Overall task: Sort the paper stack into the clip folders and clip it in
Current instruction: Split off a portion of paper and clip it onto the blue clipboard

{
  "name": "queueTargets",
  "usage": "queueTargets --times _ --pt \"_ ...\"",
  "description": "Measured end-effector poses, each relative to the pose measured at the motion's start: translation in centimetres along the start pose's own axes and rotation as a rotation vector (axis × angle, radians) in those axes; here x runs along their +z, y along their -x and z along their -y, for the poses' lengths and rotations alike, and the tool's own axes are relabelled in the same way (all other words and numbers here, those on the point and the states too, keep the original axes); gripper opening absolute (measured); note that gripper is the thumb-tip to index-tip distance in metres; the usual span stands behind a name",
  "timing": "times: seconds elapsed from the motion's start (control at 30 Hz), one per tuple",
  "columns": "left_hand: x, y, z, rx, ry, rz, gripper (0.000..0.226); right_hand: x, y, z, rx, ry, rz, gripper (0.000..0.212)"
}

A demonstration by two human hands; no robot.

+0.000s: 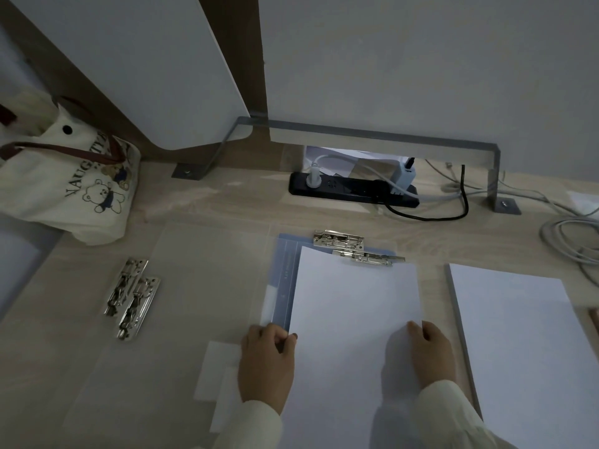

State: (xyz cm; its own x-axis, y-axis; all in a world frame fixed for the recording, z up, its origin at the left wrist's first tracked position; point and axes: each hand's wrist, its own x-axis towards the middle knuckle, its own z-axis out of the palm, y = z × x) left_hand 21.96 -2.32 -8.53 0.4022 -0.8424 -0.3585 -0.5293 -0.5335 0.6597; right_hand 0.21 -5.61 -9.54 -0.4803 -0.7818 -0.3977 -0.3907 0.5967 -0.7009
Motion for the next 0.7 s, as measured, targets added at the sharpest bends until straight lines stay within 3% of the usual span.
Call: queueTargets --times 0.57,0.7 --pt "-0.07 -0.46 -0.30 -0.009 -0.104 0.005 0.025 0.60 -0.59 0.08 0.052 0.053 -0.011 0.035" --pt "-0.05 -0.43 -0.45 -0.016 -0.119 0.000 0.026 0.62 -0.45 0.16 0.062 0.059 0.010 0.028"
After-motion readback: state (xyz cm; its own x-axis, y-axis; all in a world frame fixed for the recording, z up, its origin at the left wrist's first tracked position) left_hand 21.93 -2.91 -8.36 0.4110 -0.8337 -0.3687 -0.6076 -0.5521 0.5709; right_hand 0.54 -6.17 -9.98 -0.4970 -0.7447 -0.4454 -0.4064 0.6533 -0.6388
